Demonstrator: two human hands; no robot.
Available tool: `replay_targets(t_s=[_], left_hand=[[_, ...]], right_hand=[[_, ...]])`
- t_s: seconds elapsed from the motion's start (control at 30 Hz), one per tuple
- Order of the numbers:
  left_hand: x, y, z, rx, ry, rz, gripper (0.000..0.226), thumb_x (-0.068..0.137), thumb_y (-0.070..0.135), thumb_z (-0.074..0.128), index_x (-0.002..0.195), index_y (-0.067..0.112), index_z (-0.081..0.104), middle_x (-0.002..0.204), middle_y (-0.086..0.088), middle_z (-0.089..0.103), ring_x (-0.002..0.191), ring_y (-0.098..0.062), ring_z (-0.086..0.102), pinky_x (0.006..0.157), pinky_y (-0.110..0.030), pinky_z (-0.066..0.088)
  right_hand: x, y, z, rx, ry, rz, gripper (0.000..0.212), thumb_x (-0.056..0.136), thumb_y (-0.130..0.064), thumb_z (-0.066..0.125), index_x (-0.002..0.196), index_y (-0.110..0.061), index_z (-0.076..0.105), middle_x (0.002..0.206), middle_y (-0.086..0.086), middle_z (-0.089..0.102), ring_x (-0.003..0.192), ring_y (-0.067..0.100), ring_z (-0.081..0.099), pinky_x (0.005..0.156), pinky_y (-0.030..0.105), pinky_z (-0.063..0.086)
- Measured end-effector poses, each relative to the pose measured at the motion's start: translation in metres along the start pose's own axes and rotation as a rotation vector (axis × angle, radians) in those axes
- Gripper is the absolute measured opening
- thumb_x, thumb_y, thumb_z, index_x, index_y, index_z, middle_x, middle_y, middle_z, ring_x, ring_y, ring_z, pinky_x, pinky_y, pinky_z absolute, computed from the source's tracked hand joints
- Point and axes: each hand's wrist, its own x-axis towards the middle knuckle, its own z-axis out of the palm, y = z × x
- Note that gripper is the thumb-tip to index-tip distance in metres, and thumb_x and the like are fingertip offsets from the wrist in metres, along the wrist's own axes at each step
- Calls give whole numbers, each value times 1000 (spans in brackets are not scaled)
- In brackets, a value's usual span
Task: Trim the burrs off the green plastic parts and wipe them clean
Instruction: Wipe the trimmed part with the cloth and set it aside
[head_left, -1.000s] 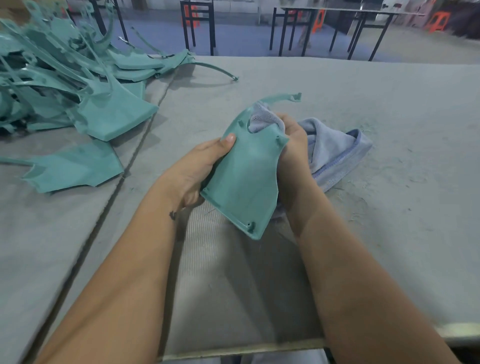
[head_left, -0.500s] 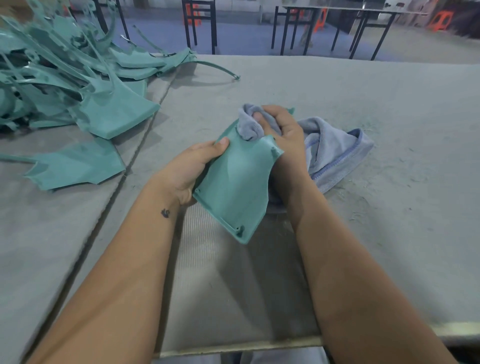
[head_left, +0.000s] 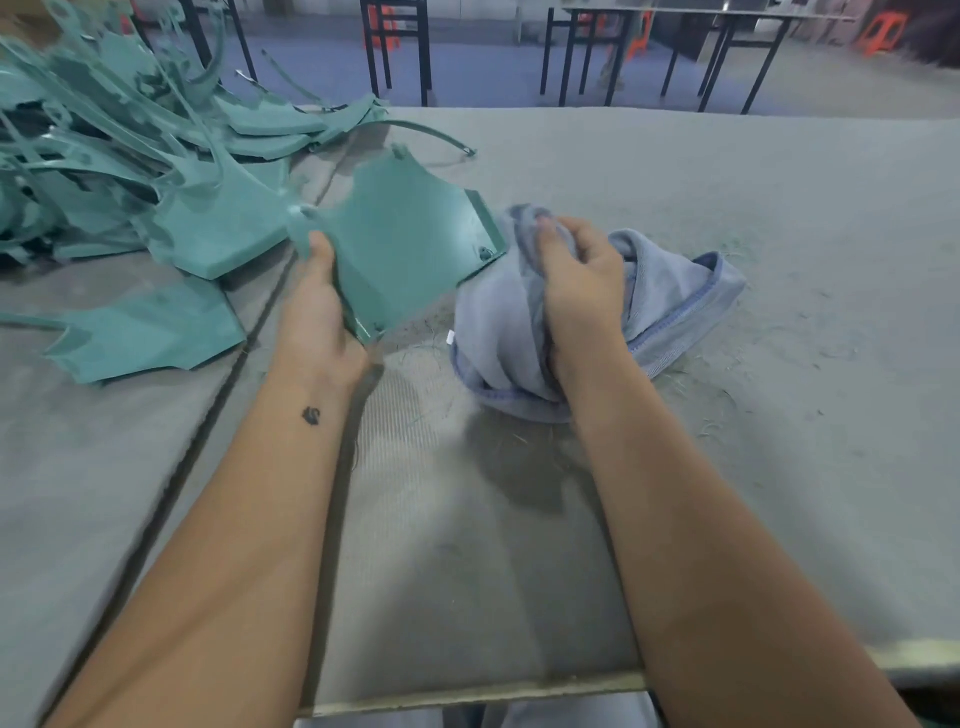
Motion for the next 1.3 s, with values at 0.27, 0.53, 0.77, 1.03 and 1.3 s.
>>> replay_targets(t_s=[0.27,0.53,0.77,1.03,1.3], left_hand=[[0,-7,10,190,9,200,36,107,32,31,134,16,48,127,-4,64,112,-19,65,98,-41,52],[-5,-31,21,287,-127,32,55,104,47,28,124,2,55,104,-12,71,89,-19,71,72,-29,58],[3,-22,16,216,-129,63,52,105,41,26,132,6,55,122,-12,67,108,-23,67,95,-37,54],[6,-22,6,465,-37,207,23,105,34,39,107,24,60,97,11,74,96,-11,71,85,-35,57],[15,-20,3,478,31,187,20,104,36,42,97,26,58,76,22,72,74,1,71,56,-16,54]], right_hand=[[-3,3,3,-372,109,-309,6,90,-24,59,86,-24,56,87,-5,62,80,7,55,74,20,42],[-20,12,29,-830,-244,-698,10,81,-14,65,82,-5,61,83,13,59,81,32,55,71,39,39],[-4,16,20,-894,-217,-606,7,84,-20,59,86,-13,57,92,8,56,90,29,54,69,38,38],[18,9,-10,-633,117,-342,15,89,-28,59,78,-25,49,74,-11,57,64,-4,51,59,17,35],[56,-38,-31,-790,404,-568,15,94,-30,54,98,-16,59,104,-1,55,94,14,54,67,16,31]])
